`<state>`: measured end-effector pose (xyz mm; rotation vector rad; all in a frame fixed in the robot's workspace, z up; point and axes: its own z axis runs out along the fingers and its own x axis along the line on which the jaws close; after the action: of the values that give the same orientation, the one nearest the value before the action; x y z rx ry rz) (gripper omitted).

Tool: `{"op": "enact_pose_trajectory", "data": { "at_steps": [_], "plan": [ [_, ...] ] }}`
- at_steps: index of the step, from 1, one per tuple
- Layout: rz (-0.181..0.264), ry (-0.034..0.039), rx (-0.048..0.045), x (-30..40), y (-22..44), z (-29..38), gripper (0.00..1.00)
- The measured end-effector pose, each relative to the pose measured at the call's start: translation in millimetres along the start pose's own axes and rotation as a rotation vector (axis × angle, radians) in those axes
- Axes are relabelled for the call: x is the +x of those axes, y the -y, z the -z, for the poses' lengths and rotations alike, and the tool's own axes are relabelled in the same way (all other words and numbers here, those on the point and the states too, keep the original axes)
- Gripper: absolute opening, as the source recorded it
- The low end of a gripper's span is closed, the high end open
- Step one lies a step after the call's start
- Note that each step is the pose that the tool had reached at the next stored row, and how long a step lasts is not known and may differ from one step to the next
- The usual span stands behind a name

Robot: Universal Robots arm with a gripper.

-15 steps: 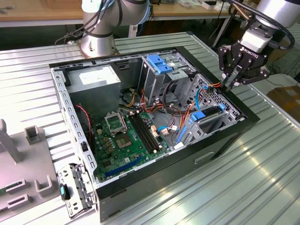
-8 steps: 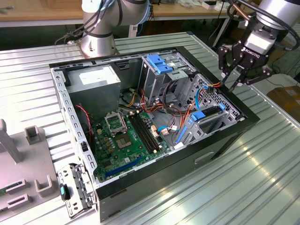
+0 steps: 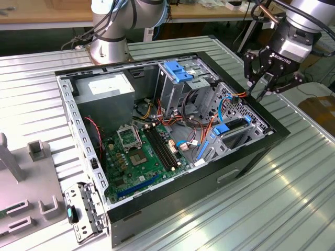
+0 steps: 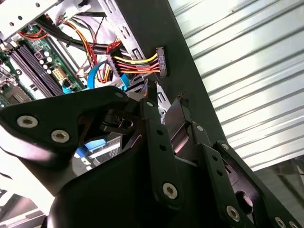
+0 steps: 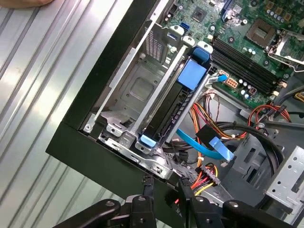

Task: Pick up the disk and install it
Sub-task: 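Insert the first disk wire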

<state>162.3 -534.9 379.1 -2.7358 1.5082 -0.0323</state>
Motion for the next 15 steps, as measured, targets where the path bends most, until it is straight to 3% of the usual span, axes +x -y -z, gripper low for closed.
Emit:
{"op": "enact_pose_trajectory", "data": {
  "at_steps": [8,15],
  "plan": [
    [0.075,-0.0018,0.0055,-3.0,6.1,-2.1,0.34],
    [0.151,-0.0080,0.0185,-7.8,10.0,-5.6,0.34]
  ]
}}
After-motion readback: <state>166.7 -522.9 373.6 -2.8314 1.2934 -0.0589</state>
